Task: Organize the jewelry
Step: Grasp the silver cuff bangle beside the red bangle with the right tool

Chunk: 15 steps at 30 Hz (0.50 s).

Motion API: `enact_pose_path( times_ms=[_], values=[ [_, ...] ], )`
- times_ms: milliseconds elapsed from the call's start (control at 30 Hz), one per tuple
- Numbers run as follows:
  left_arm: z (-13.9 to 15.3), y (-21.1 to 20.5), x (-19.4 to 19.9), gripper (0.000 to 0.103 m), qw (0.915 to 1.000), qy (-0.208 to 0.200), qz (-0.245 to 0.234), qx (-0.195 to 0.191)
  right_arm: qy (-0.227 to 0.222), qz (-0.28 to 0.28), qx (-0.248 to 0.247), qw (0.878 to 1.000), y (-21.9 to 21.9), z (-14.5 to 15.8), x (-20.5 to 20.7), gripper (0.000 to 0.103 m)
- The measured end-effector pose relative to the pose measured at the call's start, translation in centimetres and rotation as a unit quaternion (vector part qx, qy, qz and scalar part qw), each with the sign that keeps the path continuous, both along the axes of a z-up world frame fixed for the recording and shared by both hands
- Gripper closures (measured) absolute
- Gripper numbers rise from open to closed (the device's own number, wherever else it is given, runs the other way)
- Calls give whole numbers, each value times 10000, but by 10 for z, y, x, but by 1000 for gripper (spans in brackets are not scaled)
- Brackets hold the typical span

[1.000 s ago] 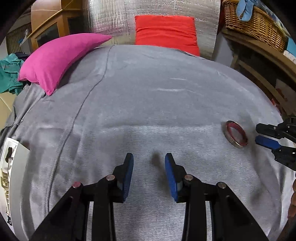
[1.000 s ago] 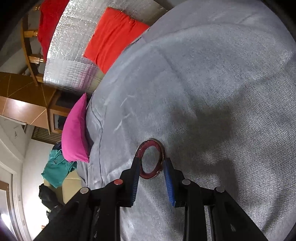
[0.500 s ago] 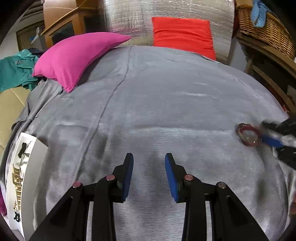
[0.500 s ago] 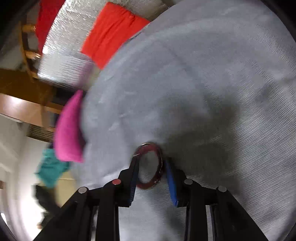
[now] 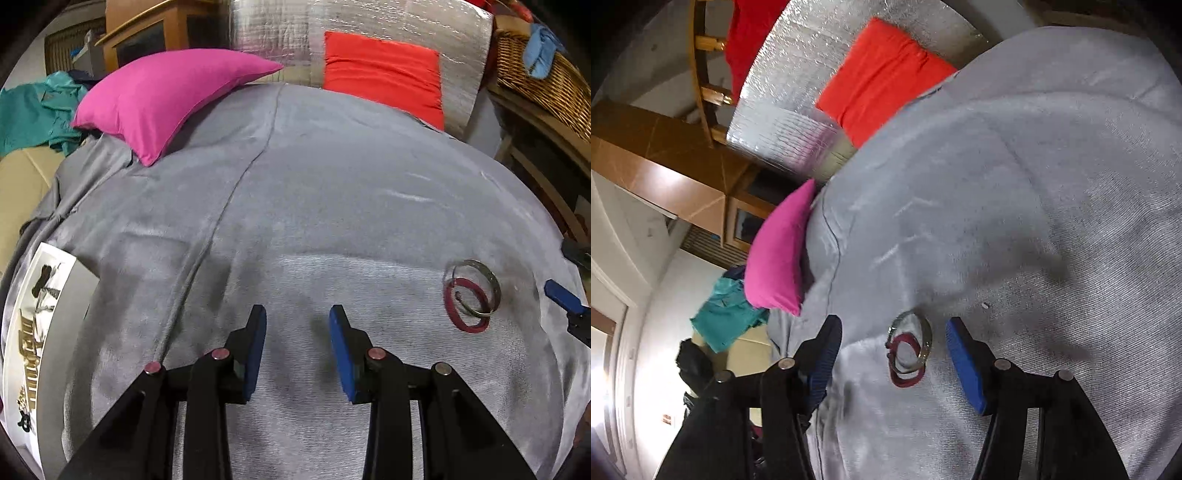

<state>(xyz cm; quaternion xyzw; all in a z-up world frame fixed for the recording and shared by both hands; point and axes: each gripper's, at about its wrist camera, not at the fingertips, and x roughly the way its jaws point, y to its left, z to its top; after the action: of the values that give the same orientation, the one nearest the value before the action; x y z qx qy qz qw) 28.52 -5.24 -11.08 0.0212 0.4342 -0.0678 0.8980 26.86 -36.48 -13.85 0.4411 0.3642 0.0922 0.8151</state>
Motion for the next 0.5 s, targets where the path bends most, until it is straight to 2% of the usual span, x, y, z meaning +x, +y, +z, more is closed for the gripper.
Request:
enact_pose_path(
  times_ms=[67, 100, 133, 233, 400, 500],
  values=[
    [-1, -5, 0, 67, 10000, 50, -50, -34, 216, 21, -159, 9996, 2, -6, 8, 53],
    [-2, -7, 0, 67, 9999, 75, -60, -37, 317, 71, -225, 9992, 6, -9, 14, 64],
    [-3, -8, 0, 67, 9999, 98, -72, -29, 433, 109, -288, 9986, 11, -12, 20, 67],
    [-4, -8, -1, 67, 9999, 95, -89, 47, 618, 135, -426, 9971, 23, -19, 31, 67],
    [-3, -4, -1, 67, 9999, 62, -85, 38, 662, 78, -839, 9942, 34, -17, 38, 67],
    [-2, -6, -2, 67, 9999, 66, -148, 10, 808, 89, -965, 9920, 35, -22, 41, 71]
  ],
)
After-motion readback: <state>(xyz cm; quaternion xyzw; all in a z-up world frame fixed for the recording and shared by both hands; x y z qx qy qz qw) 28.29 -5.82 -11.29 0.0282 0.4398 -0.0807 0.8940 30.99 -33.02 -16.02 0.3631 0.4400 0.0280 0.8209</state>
